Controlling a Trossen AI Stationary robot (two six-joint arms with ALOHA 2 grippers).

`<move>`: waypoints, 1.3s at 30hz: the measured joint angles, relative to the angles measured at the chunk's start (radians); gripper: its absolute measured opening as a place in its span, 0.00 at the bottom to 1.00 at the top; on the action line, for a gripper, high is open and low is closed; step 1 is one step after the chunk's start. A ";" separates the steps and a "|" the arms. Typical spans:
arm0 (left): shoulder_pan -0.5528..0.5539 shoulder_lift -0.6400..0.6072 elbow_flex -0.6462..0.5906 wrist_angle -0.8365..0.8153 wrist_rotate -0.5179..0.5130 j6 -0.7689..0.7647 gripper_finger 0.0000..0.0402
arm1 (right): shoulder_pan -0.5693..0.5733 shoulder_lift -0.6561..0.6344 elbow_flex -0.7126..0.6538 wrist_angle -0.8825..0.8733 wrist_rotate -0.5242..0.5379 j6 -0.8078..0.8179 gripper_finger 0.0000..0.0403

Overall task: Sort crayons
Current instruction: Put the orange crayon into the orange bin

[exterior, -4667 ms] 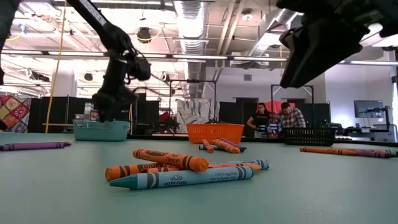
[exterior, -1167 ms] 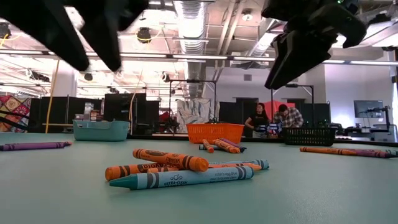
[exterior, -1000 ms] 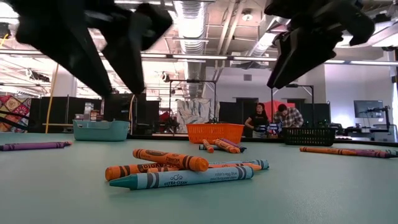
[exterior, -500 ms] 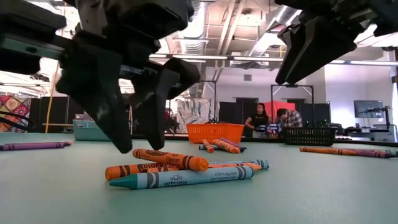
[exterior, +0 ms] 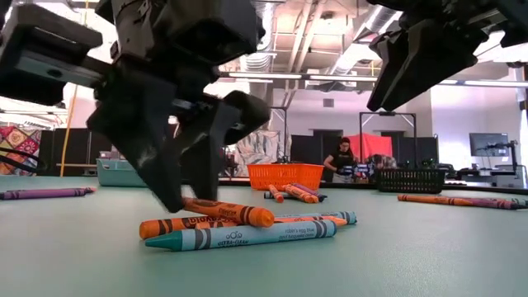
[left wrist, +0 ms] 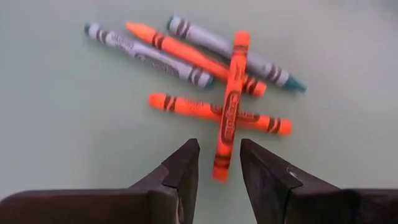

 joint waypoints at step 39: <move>0.011 -0.155 -0.001 -0.109 -0.208 0.221 0.00 | 0.001 0.000 0.000 0.007 0.106 -0.057 0.39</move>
